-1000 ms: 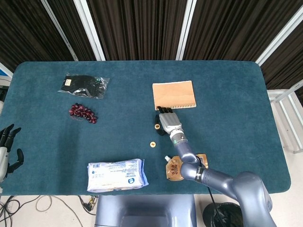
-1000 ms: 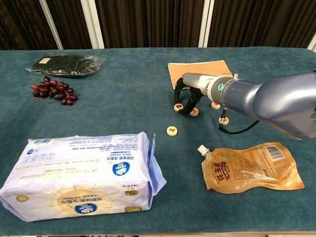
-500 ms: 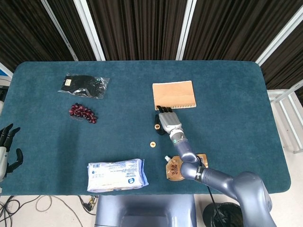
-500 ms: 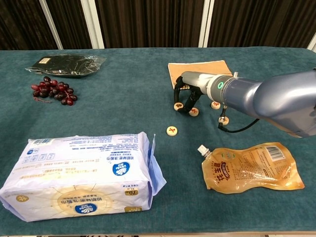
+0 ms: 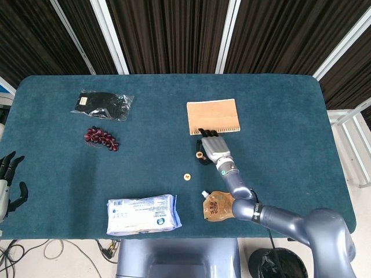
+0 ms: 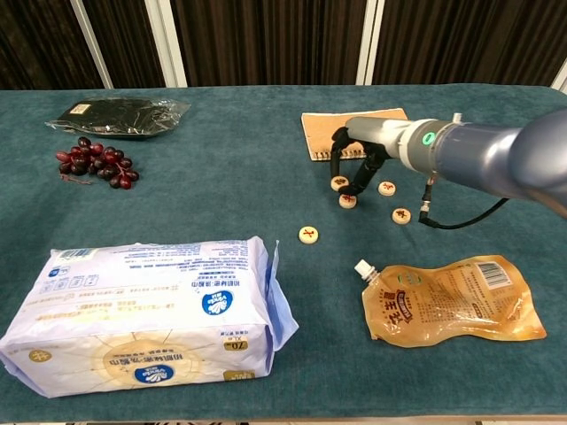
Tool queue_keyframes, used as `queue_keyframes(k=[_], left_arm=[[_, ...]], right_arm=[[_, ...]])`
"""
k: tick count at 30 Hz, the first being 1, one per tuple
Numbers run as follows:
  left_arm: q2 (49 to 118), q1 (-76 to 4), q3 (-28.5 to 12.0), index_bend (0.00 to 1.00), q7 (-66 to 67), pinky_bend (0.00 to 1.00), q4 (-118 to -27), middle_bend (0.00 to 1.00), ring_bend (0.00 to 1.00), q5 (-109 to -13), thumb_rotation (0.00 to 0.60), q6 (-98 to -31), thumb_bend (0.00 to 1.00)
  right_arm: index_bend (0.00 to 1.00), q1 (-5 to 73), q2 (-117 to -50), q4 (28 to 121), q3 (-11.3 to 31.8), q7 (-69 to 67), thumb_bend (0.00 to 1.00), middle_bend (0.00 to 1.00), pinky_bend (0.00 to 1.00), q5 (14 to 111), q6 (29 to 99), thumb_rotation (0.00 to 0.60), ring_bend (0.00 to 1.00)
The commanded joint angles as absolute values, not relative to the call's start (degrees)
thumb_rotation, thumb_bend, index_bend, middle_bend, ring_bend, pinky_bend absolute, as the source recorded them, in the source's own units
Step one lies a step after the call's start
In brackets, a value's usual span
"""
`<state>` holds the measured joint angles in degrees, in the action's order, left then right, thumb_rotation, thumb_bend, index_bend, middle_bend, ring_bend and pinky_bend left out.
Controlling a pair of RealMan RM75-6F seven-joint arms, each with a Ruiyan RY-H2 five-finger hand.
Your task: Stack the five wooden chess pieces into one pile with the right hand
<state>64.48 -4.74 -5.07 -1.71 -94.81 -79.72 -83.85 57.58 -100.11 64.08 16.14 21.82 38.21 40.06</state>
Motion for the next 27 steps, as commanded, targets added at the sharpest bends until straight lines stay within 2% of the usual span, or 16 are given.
queue_keyframes(k=[1,8,27], left_arm=[[64.5,-4.7,-5.0,0.14,-1.4,0.00,-94.8,0.00,0.00,-79.7,0.600,-83.9,0.62],[64.6,-4.7,-5.0,0.14,-1.1,0.00,-94.8,0.00,0.00,-79.7,0.600,-84.0,0.62],[64.6,-4.7,-5.1,0.14,-1.3,0.00,-94.7,0.00,0.00,-79.7,0.600,-84.0,0.62]], right_arm=[[0.51,56.5,-99.2,65.7,15.2,21.5,0.41,0.00,0.00,38.5,40.6,0.600,0.00],[0.51,55.8,-98.2,67.5,14.7,20.6,0.41,0.00,0.00,38.9,41.1,0.600,0.00],[0.51,56.6,-100.7,64.3,14.5,19.5,0.41,0.00,0.00,38.9,40.5,0.600,0.00]])
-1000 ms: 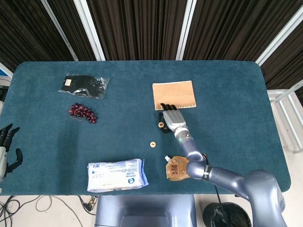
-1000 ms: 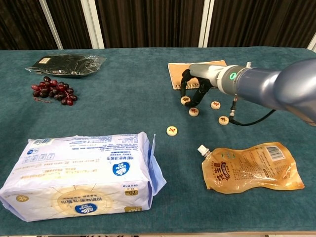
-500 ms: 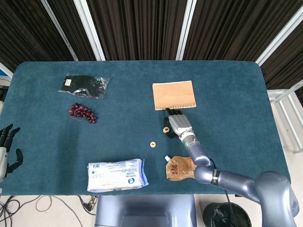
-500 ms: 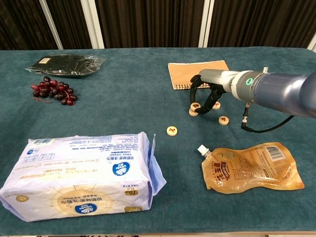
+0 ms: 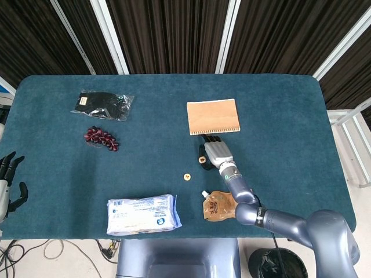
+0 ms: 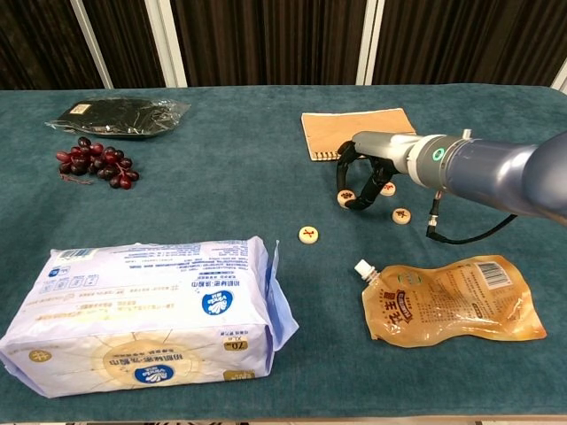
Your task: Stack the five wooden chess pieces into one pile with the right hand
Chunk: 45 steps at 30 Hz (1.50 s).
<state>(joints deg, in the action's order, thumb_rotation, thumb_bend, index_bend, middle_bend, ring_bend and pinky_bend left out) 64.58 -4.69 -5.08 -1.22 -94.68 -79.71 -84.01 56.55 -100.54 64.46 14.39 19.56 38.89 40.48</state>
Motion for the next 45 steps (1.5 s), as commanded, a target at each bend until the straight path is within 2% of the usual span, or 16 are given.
queue_keyframes(k=[1,29,33,45], left_arm=[[64.6,-4.7,-5.1,0.14,-1.3,0.00,-94.7,0.00,0.00,-79.7,0.600,-84.0,0.62],[64.6,-4.7,-5.1,0.14,-0.8,0.00,-94.7,0.00,0.00,-79.7,0.600,-84.0,0.62],[64.6,-4.7,-5.1,0.14,-0.8,0.00,-94.7,0.00,0.00,-79.7,0.600,-84.0,0.62],[64.6,-4.7,-5.1,0.14,-0.7,0.00,-94.8,0.00,0.00,-79.7,0.600,-83.9,0.62]], right_arm=[[0.51,56.7,-100.8,64.1,14.5,19.5,0.41,0.00,0.00,38.9,40.5,0.600,0.00],[0.51,56.6,-100.9,63.1,14.4,19.5,0.41,0.00,0.00,38.7,40.5,0.600,0.00],[0.48,56.5,-100.6,63.4,14.4,19.6,0.41,0.00,0.00,38.8,40.5,0.600,0.00],[0.48,56.5,-100.2,64.1,14.3,19.7,0.41,0.00,0.00,38.7,40.5,0.600,0.00]])
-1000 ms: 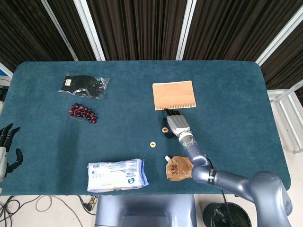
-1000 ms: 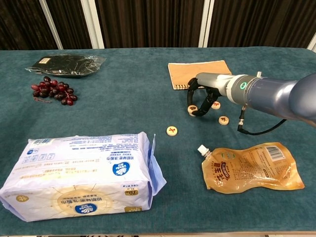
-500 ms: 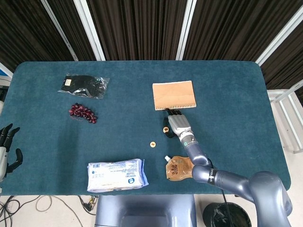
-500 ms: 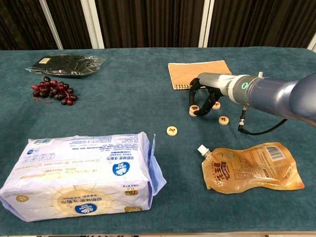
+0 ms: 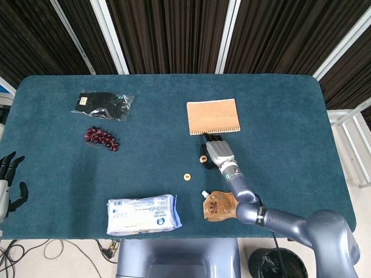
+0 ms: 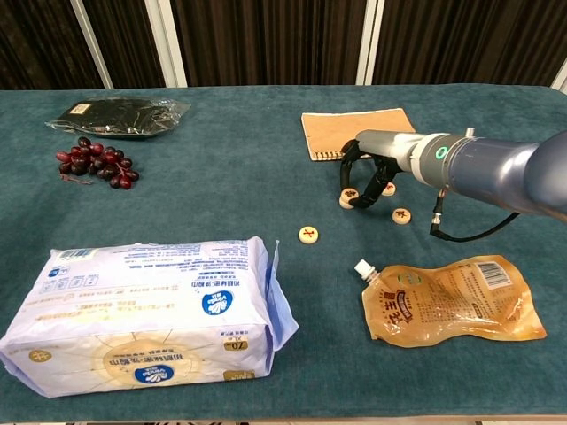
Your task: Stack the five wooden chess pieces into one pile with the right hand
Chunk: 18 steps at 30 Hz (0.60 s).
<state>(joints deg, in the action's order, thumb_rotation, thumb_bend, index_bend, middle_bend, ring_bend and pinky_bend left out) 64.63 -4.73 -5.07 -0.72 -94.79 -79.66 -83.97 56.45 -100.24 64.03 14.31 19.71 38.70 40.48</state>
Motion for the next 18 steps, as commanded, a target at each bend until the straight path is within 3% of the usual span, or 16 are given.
queue_keyframes(k=[1,18], left_arm=[[64.6,-4.7,-5.1,0.14,-0.7,0.00,-94.8,0.00,0.00,-79.7,0.600,-83.9,0.62],[64.5,-4.7,-5.1,0.14,-1.0,0.00,-94.8,0.00,0.00,-79.6,0.600,-83.9,0.62]], right_arm=[[0.48,56.5,-100.3,64.2,14.4,19.7,0.41,0.00,0.00,38.7,40.5,0.600,0.00],[0.45,56.7,-100.5,63.9,14.4,19.5,0.41,0.00,0.00,38.5,40.3,0.600,0.00]])
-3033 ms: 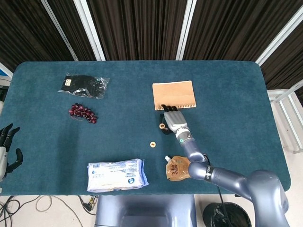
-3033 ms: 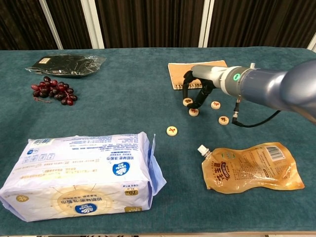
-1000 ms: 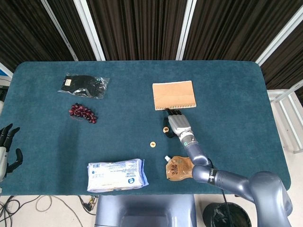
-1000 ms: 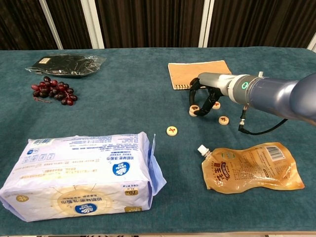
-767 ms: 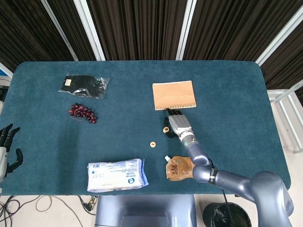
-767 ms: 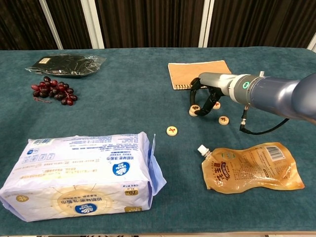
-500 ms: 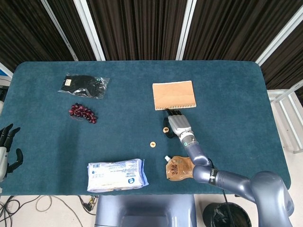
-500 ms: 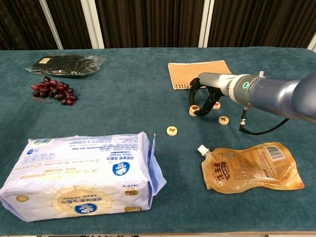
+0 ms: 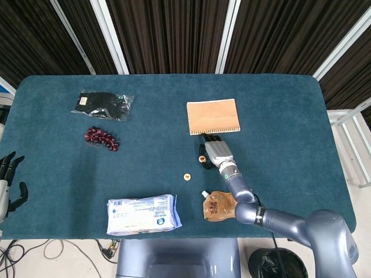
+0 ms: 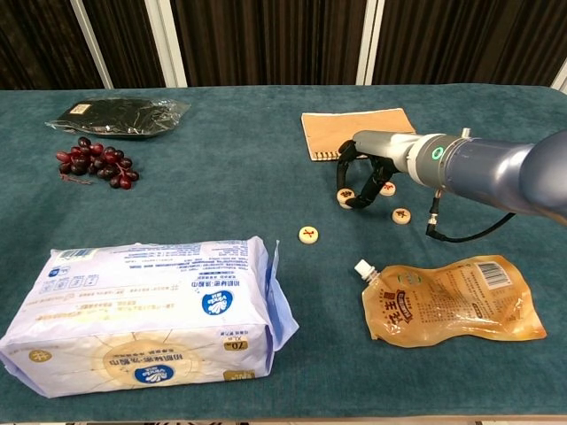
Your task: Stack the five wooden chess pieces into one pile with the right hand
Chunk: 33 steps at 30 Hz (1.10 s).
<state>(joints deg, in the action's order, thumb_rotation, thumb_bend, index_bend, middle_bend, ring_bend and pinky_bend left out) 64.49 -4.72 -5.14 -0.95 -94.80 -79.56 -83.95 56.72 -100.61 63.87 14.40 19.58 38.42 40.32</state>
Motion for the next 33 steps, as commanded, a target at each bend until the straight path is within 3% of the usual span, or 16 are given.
queue_keyframes(k=[1,17,21,33], left_arm=[[64.5,-4.7,-5.1,0.14,-1.0,0.00,-94.8,0.00,0.00,-79.5,0.600,-83.9,0.62],[64.4,-4.7,-5.2,0.14,-1.2,0.00,-94.9,0.00,0.00,-79.5,0.600,-83.9,0.62],[64.4,-4.7,-5.2,0.14,-1.2,0.00,-94.9,0.00,0.00,-79.5,0.600,-83.9,0.62],[64.4,-4.7,-5.1,0.14,-1.0,0.00,-95.2,0.00,0.00,-79.6,0.600,-84.0,0.62]], right_arm=[[0.45,56.7,-100.5,63.9,14.4,19.5,0.41,0.00,0.00,38.5,40.4,0.600,0.00],[0.45,56.3,-99.3,65.7,14.4,19.5,0.41,0.00,0.00,38.6,41.0,0.600,0.00],[0.41,55.6,-97.3,68.8,14.7,18.5,0.41,0.00,0.00,39.8,41.5,0.600,0.00],[0.35,51.3,-93.9,79.5,11.4,17.1,0.41,0.00,0.00,51.7,49.4,0.600,0.00]])
